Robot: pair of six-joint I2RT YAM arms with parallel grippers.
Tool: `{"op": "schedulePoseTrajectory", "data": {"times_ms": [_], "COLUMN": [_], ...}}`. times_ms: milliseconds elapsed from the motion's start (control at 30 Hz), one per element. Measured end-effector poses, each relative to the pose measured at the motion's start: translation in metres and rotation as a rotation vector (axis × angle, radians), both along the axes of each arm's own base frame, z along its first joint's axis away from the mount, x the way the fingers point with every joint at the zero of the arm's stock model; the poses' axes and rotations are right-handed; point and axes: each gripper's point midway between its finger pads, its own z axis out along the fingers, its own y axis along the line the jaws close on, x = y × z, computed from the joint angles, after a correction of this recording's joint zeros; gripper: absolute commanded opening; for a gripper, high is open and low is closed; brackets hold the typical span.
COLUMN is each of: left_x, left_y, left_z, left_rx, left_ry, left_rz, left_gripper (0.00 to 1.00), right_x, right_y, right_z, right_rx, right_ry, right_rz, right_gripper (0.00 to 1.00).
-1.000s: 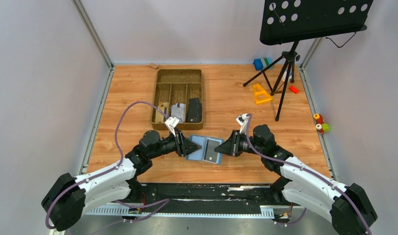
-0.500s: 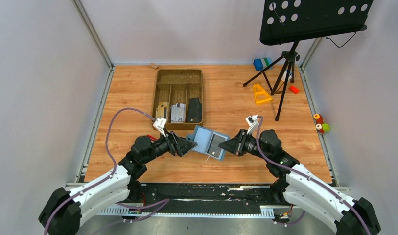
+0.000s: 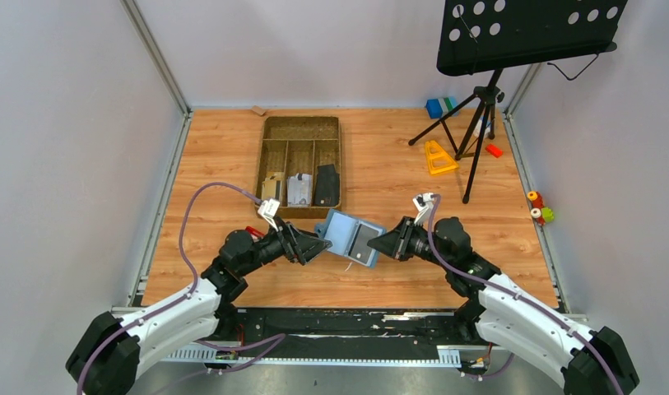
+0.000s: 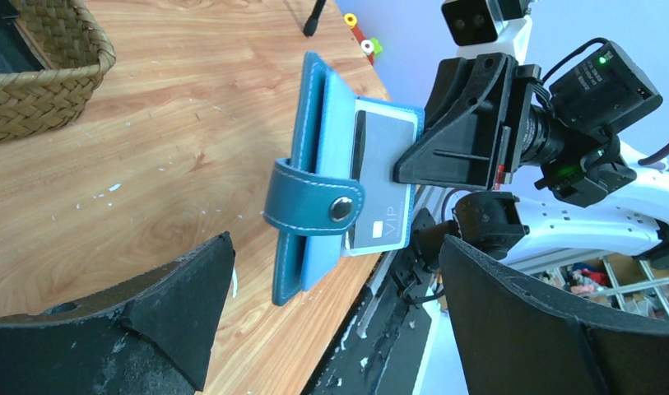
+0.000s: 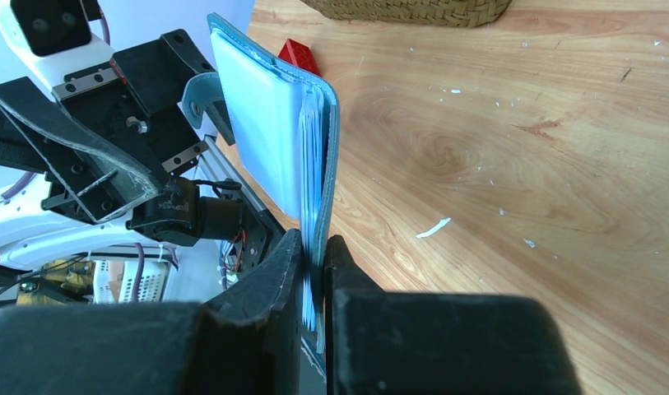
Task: Take the credit cards out of the card holder
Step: Remove the credit card from the card holder.
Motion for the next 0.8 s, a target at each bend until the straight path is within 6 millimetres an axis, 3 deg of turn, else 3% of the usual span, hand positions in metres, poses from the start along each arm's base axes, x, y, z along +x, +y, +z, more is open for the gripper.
{"op": "schedulePoseTrajectory", "data": {"times_ms": [533, 800], "left_x": [0.014, 0.014], "left_y": [-0.003, -0.001], "left_z": [-0.009, 0.014], "left_rx": [0.013, -0.052], "left_ry": [0.011, -0.094], "left_rz": [0.042, 0.049], "left_gripper": [1.00, 1.00], "right_x": [0.003, 0.004], "right_y": [0.004, 0.004], "right_z": [-0.005, -0.004], "right_rx": [-0.004, -0.002], "right_ry": [0.008, 0.006], "right_rz": [0.007, 0.008], "right_gripper": [0.00, 0.00]}}
